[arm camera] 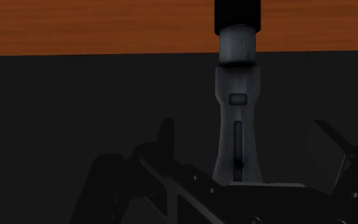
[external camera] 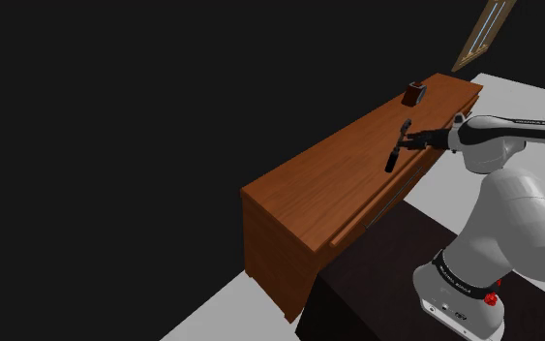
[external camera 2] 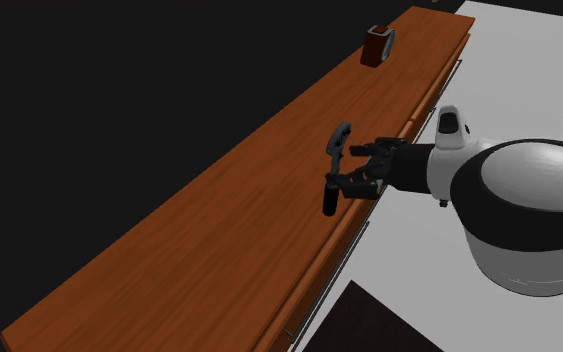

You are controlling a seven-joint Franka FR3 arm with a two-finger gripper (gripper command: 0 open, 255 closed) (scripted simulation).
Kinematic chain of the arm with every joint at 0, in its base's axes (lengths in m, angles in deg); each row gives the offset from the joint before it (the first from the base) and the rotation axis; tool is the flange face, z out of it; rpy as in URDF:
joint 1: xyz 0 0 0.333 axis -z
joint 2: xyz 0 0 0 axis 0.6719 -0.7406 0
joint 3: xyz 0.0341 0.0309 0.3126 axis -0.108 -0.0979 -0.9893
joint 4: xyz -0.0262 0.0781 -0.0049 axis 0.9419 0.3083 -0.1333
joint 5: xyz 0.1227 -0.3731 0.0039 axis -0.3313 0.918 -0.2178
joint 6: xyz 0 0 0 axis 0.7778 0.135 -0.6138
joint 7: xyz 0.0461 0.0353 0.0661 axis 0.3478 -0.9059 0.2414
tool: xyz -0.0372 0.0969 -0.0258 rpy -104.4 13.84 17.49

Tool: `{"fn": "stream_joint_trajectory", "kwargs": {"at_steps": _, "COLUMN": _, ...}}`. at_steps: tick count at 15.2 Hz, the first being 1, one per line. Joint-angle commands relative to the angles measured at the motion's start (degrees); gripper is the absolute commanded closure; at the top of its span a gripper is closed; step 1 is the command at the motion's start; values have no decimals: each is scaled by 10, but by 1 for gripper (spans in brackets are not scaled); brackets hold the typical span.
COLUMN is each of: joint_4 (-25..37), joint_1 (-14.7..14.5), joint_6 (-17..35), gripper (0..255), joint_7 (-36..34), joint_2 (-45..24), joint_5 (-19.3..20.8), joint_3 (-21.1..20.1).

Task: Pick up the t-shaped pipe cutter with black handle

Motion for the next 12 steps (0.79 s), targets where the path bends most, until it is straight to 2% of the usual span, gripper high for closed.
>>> {"fn": "stream_joint_trajectory", "kwargs": {"at_steps": 1, "joint_4": 4, "joint_1": -10, "joint_6": 7, "gripper": 0, "joint_7": 11, "joint_2": 7, "joint_5": 4, "joint_3": 19}}
{"fn": "stream_joint_trajectory", "kwargs": {"at_steps": 5, "joint_4": 7, "joint_1": -19, "joint_6": 13, "gripper": 0, "joint_7": 20, "joint_2": 11, "joint_5": 7, "joint_3": 34}}
{"fn": "stream_joint_trajectory", "kwargs": {"at_steps": 6, "joint_4": 6, "joint_1": -19, "joint_6": 13, "gripper": 255, "joint_7": 20, "joint_2": 11, "joint_5": 7, "joint_3": 34}}
{"fn": "stream_joint_trajectory", "kwargs": {"at_steps": 12, "joint_4": 6, "joint_1": -19, "joint_6": 13, "gripper": 255, "joint_7": 20, "joint_2": 11, "joint_5": 7, "joint_3": 35}}
